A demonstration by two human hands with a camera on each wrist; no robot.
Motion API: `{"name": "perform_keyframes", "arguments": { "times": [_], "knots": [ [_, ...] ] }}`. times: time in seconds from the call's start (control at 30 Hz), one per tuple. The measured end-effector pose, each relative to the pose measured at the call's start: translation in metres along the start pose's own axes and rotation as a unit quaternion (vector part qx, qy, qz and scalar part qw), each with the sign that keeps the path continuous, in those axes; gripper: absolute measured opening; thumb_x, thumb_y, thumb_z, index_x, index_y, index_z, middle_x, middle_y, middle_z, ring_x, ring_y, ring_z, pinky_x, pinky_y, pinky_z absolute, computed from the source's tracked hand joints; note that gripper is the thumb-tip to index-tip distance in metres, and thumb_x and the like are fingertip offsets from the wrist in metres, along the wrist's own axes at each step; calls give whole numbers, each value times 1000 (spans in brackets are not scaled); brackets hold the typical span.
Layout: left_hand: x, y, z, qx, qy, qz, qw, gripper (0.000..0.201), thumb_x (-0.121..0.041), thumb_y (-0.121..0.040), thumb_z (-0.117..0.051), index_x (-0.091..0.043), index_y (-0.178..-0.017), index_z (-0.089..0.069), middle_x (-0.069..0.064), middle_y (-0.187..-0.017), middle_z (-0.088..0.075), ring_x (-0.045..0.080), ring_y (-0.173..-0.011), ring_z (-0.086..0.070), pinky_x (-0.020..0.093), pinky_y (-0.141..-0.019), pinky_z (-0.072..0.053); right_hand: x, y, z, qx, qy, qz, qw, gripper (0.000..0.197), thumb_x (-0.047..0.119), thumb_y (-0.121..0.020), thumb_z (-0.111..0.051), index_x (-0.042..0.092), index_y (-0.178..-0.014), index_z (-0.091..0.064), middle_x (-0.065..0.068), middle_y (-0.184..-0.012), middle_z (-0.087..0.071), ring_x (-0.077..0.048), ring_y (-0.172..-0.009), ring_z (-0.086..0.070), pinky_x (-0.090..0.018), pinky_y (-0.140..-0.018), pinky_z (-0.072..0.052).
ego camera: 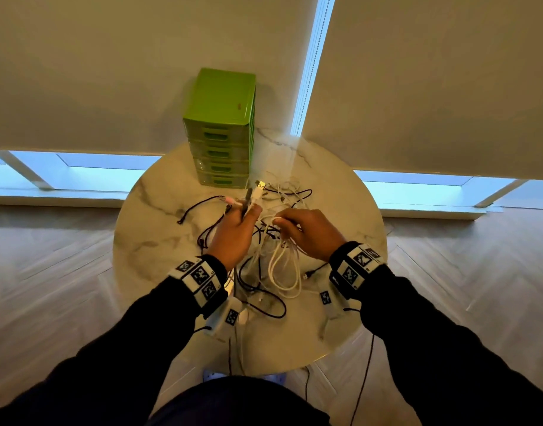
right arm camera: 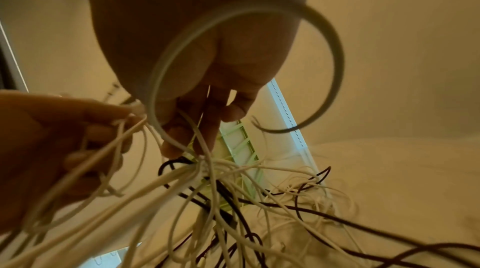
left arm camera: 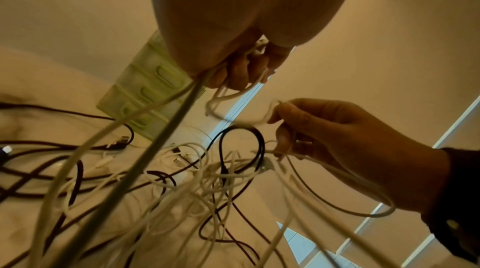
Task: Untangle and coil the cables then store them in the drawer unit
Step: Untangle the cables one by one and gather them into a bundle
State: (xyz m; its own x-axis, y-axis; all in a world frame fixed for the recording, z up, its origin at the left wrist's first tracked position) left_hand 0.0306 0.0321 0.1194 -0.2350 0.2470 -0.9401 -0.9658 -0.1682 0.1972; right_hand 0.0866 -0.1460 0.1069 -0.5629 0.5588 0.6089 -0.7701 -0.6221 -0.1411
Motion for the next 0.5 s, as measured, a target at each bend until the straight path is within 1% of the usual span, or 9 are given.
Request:
{"name": "perform_keyframes", "arguments": {
  "times": [0.03, 0.07, 0.13, 0.17, 0.23, 0.3, 0.37, 0.43, 0.5],
  "knots": [
    [1, 0, -3, 11, 7, 8, 1000, 33, -44, -104, -47, -18, -113, -64, 14, -106, -66, 33, -102, -62, 44, -90, -45, 1, 1, -1, -15, -5, -10, 1000, 26, 35, -105, -48, 19, -97, -67, 6, -78, -69, -11, -71, -63, -35, -72, -52],
    [1, 1, -5, 24, 16, 14, 999, 33, -44, -104, -46, -19, -115, -65, 9, -100, -68, 24, -97, -63, 39, -88, -44, 0, 2, -3, -32, -13, -21, 999, 25, 34, -105, -48, 19, -96, -66, 7, -77, -69, -10, -70, -64, -34, -72, -52],
    [3, 4, -8, 54, 5, 11, 998, 40, -54, -101, -46, -26, -120, -68, 3, -106, -72, 12, -102, -64, 33, -91, -45, 0, 3, -3, -62, -34, -46, 996, 23, 32, -105, -49, 18, -97, -66, 7, -75, -69, -8, -69, -65, -31, -72, -52],
    [4, 6, -8, 69, -12, 6, 998, 44, -59, -99, -46, -27, -118, -69, 3, -108, -73, 13, -101, -65, 34, -91, -47, 1, 3, -3, -71, -41, -53, 995, 22, 31, -105, -50, 18, -97, -66, 7, -74, -69, -7, -69, -65, -30, -71, -51],
    [5, 8, -9, 79, -36, 0, 996, 42, -58, -100, -46, -24, -109, -69, 8, -94, -72, 13, -83, -64, 34, -79, -46, 3, 3, -2, -74, -52, -61, 994, 21, 31, -104, -51, 17, -97, -65, 7, -74, -68, -7, -69, -64, -27, -70, -51],
    [2, 9, -7, 64, -22, -1, 998, 30, -48, -103, -47, -27, -96, -67, -7, -72, -64, 3, -66, -55, 31, -70, -42, 3, 5, -3, -42, -73, -77, 993, 19, 34, -104, -52, 18, -97, -61, 6, -75, -68, -9, -70, -65, -25, -69, -50],
    [0, 9, -3, 53, -6, 5, 999, 27, -42, -104, -47, -29, -86, -62, -15, -61, -57, -3, -59, -51, 28, -68, -40, -3, 8, -8, 21, -71, -93, 993, 17, 35, -102, -53, 18, -99, -57, 4, -82, -68, -15, -75, -65, -27, -70, -49],
    [-1, 9, -2, 65, -13, 9, 998, 29, -42, -104, -46, -27, -84, -60, -13, -66, -54, 3, -64, -51, 30, -70, -41, -14, 14, -16, 87, -17, -76, 993, 13, 30, -101, -55, 17, -100, -55, 2, -89, -63, -18, -79, -59, -31, -72, -46],
    [-6, 13, -3, 88, -17, 3, 996, 31, -41, -104, -46, -23, -82, -56, -3, -71, -50, 11, -67, -48, 33, -71, -40, -23, 20, -25, 128, 33, -62, 989, 8, 22, -100, -55, 15, -99, -53, 2, -91, -55, -19, -80, -50, -33, -72, -38]
  ]
}}
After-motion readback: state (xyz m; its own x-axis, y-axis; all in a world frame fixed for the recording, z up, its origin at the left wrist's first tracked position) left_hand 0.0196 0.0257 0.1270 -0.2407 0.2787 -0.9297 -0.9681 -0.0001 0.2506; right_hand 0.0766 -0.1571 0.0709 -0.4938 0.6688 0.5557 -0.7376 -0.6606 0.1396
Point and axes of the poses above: each hand's wrist, its own y-axis away from the middle knuckle, its own z-axis out of the back of the hand, x = y × z, the point moved 2 cm from there along -y, towards the middle knuckle
